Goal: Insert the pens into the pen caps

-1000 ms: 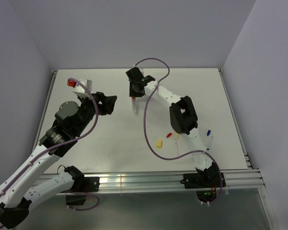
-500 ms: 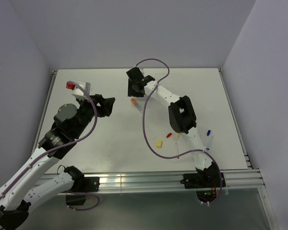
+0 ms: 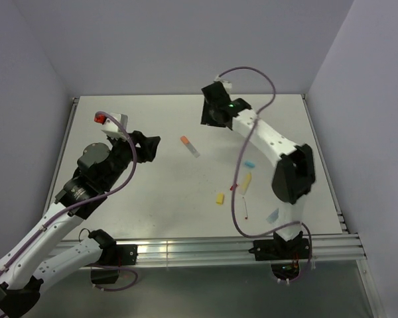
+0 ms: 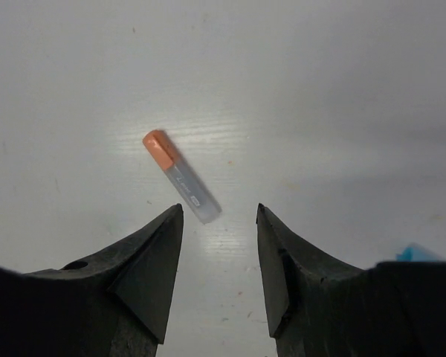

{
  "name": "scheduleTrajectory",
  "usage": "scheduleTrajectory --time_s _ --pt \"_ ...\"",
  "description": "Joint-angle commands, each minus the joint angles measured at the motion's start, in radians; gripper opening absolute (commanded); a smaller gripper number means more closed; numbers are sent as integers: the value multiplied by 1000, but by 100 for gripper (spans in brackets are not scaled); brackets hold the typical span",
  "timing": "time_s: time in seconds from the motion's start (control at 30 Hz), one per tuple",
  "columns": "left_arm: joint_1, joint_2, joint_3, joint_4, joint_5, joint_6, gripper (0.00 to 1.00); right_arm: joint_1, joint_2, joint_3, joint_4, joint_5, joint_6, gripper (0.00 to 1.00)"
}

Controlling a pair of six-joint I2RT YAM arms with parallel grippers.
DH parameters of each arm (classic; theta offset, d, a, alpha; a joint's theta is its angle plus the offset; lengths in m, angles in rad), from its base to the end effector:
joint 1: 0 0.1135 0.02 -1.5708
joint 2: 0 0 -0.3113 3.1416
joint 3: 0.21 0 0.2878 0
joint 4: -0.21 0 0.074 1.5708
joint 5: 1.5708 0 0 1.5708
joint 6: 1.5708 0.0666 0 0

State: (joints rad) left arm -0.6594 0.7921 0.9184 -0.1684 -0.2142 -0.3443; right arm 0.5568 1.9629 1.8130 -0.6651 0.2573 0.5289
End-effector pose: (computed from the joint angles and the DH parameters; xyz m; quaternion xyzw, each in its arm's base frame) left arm 0.1762 -0.1187 0.4242 0.0395 0.7204 -0.2634 0.6404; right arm 0.4514 0.2610 0.3177 0.0345 0.9223 0.0869 0.3749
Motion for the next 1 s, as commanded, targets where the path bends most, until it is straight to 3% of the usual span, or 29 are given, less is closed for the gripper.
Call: scheduleTrajectory --time_s 0.0,0.17,0.4,0.6,0.97 --pt "6 21 31 -10 33 -24 68 -18 -255 -210 -30 109 46 51" --pt "12 53 42 -32 78 -35 68 -37 -482 -506 -45 151 137 50" --pt "12 48 37 -33 124 -62 68 -66 -588 -841 34 155 256 48" --pt "12 53 39 -34 131 -67 67 -100 -558 -946 120 131 310 47" --pt "12 70 37 -36 136 -62 67 -144 -452 -975 200 109 313 48"
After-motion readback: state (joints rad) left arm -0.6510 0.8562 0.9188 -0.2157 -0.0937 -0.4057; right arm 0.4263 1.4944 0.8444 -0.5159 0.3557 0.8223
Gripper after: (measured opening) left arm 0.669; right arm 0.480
